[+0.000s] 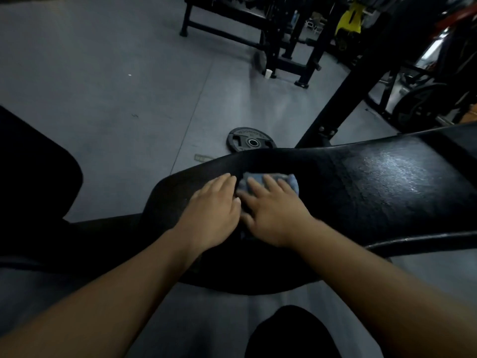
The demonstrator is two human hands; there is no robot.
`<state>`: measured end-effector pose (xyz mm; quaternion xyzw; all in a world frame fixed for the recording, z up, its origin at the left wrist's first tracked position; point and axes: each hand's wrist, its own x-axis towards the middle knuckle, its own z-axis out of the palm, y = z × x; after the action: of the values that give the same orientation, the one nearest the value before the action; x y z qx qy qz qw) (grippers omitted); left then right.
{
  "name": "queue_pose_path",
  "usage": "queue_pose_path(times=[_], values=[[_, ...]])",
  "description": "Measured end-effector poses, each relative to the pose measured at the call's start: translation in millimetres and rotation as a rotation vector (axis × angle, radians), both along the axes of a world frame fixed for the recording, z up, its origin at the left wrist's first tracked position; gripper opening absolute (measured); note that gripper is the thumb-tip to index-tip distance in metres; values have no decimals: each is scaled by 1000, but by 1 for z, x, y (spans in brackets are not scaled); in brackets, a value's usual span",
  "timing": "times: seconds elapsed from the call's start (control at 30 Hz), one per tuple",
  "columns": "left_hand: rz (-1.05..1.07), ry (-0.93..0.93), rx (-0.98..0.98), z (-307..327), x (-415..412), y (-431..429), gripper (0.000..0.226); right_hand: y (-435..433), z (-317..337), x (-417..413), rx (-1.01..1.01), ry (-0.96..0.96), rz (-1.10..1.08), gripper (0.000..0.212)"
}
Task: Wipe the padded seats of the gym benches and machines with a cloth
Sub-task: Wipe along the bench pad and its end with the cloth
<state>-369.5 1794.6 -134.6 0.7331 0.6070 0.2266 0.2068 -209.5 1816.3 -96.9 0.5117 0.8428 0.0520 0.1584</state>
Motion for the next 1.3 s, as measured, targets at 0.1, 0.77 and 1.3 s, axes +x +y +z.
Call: queue_pose_path(times=[0.1,0.77,1.3], values=[[-11,-13,-16,4,7,0,58,-34,24,44,11,12,-33,82],[-134,-68,36,22,44,-4,58,-74,13,33,133,100,-118,64],[-168,-76,68,42,82,20,58,-4,39,80,170,42,-322,60]])
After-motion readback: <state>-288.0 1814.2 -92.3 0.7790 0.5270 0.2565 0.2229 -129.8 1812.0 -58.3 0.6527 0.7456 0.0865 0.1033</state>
